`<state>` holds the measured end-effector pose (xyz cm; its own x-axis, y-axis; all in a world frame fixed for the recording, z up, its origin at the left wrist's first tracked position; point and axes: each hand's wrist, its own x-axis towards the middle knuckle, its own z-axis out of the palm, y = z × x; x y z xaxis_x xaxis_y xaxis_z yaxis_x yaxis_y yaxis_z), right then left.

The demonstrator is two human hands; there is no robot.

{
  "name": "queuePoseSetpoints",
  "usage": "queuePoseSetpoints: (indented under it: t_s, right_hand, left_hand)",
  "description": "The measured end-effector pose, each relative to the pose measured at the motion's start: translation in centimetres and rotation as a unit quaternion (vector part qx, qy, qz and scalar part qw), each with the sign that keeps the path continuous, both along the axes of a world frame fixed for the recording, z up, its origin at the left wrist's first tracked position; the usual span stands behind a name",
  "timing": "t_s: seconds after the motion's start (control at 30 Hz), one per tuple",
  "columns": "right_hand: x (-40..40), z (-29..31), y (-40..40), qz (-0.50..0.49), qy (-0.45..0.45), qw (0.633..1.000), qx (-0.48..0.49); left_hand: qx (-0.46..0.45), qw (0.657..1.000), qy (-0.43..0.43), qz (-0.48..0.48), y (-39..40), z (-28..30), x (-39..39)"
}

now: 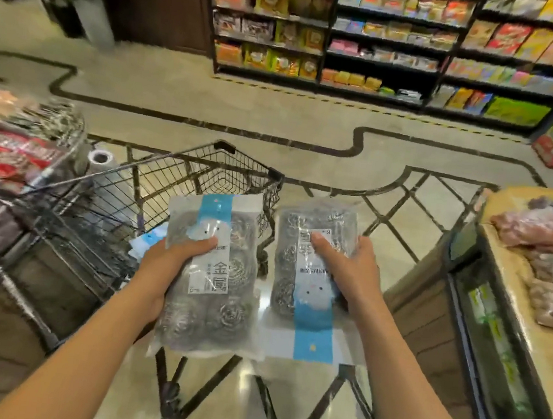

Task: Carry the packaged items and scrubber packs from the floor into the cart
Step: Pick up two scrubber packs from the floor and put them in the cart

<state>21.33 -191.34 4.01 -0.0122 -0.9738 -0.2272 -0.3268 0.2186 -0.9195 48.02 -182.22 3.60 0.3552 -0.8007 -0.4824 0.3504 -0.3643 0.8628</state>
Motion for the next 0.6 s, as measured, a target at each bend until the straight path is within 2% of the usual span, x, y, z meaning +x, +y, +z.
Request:
queuePoseSetpoints:
  t_s: [0.33, 0.6]
  right_hand:
    - [13.6, -2.8, -7.7, 0.153, 0.026, 0.988, 0.015]
    - [24.1, -5.1, -11.2, 0.242, 0.078, 0.967, 0.017]
  left_hand:
    - [0.012, 0.986, 0.040, 0.162, -1.0, -3.2, 10.1]
    - [0.001, 0.971, 0.057, 0.233, -1.7, -6.9, 17.7]
